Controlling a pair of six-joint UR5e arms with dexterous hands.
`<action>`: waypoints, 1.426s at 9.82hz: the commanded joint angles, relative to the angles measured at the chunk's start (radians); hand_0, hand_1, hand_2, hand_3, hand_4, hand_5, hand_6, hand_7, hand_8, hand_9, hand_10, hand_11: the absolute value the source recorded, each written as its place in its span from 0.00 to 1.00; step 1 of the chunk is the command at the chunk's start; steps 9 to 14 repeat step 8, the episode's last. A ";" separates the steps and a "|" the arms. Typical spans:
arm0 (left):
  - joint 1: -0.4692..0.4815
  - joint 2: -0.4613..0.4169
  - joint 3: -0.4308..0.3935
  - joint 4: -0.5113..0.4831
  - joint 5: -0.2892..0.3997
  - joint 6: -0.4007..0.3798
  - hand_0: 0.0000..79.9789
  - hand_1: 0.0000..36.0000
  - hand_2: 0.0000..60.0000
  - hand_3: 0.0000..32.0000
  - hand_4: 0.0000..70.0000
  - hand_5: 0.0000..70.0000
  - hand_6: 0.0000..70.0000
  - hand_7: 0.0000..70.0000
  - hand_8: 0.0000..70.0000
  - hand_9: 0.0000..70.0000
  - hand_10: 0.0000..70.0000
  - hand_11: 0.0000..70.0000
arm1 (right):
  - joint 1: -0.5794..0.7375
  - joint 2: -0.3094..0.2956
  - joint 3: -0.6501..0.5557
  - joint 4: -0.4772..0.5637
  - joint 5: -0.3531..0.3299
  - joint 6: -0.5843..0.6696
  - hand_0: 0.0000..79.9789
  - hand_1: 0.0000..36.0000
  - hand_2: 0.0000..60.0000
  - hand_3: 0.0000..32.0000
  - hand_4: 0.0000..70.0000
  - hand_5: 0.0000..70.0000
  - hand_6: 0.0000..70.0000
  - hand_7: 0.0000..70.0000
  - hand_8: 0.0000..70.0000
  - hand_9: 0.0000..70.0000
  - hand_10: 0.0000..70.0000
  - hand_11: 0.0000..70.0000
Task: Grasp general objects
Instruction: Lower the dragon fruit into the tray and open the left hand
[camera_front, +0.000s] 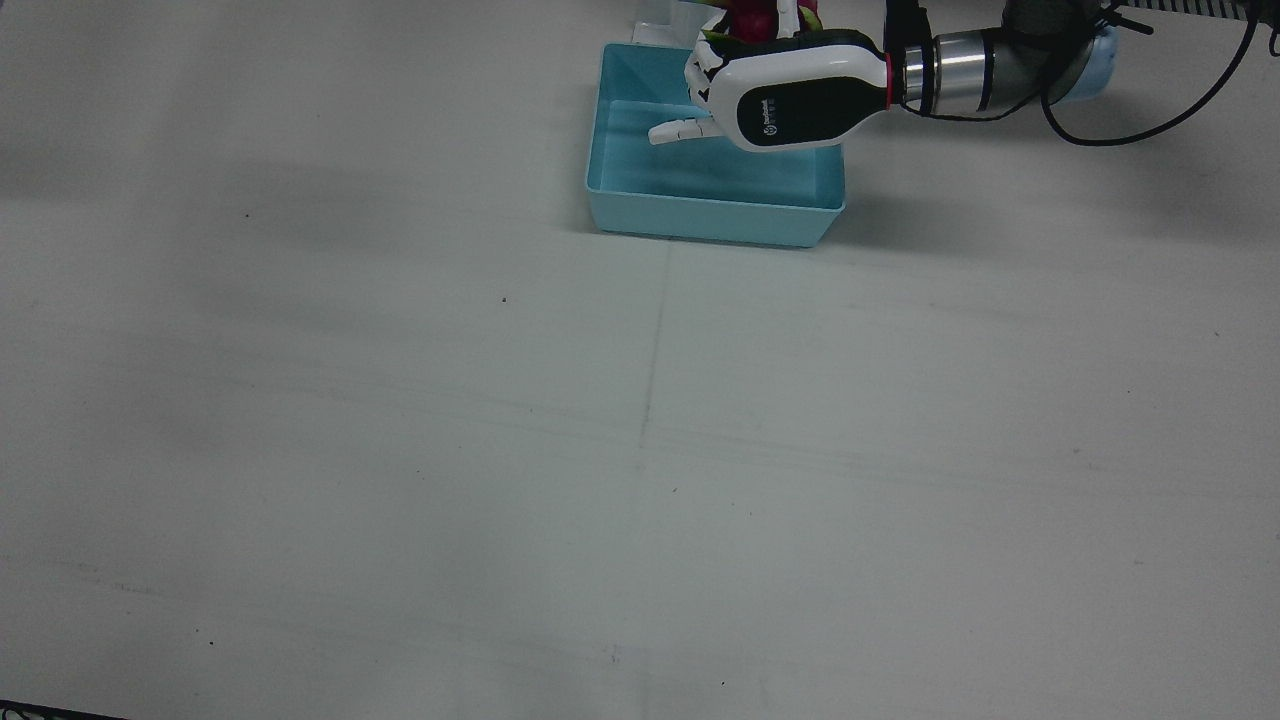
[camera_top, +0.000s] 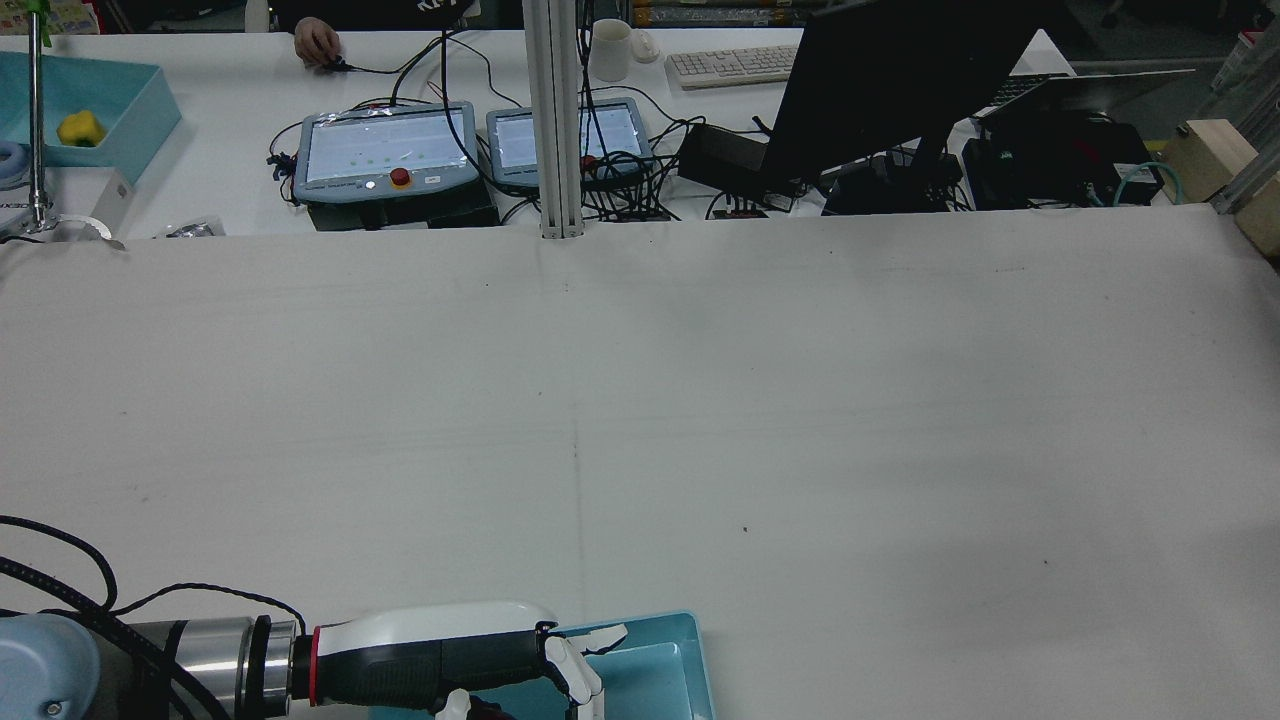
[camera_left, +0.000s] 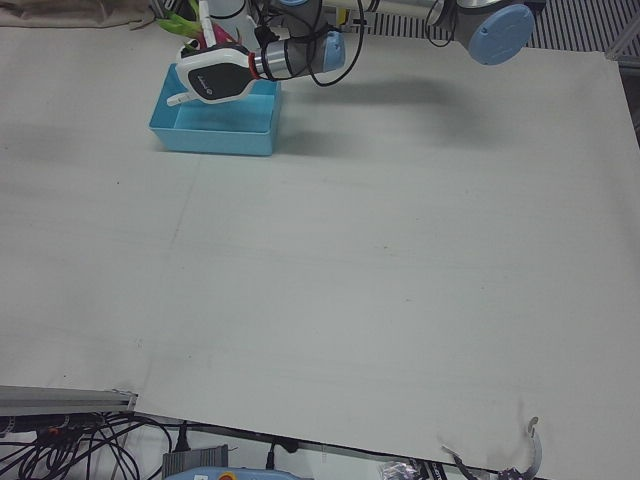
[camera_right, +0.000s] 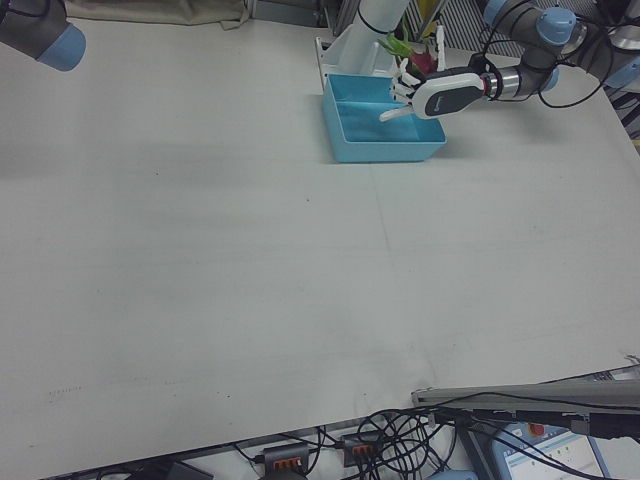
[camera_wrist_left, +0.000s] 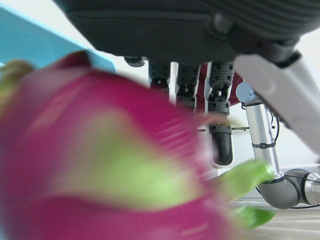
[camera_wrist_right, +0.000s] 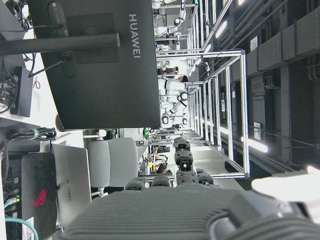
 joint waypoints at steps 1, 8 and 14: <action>0.001 0.006 0.003 -0.009 0.000 -0.009 0.59 0.36 0.00 0.00 0.00 0.00 0.00 0.00 0.00 0.00 0.00 0.00 | 0.000 0.000 0.000 0.000 0.000 0.000 0.00 0.00 0.00 0.00 0.00 0.00 0.00 0.00 0.00 0.00 0.00 0.00; -0.114 0.034 0.280 -0.350 0.005 -0.247 0.60 0.39 0.00 0.00 0.00 0.00 0.00 0.00 0.00 0.00 0.00 0.00 | 0.000 0.000 0.000 0.000 0.000 0.000 0.00 0.00 0.00 0.00 0.00 0.00 0.00 0.00 0.00 0.00 0.00 0.00; -0.114 0.034 0.280 -0.350 0.005 -0.247 0.60 0.39 0.00 0.00 0.00 0.00 0.00 0.00 0.00 0.00 0.00 0.00 | 0.000 0.000 0.000 0.000 0.000 0.000 0.00 0.00 0.00 0.00 0.00 0.00 0.00 0.00 0.00 0.00 0.00 0.00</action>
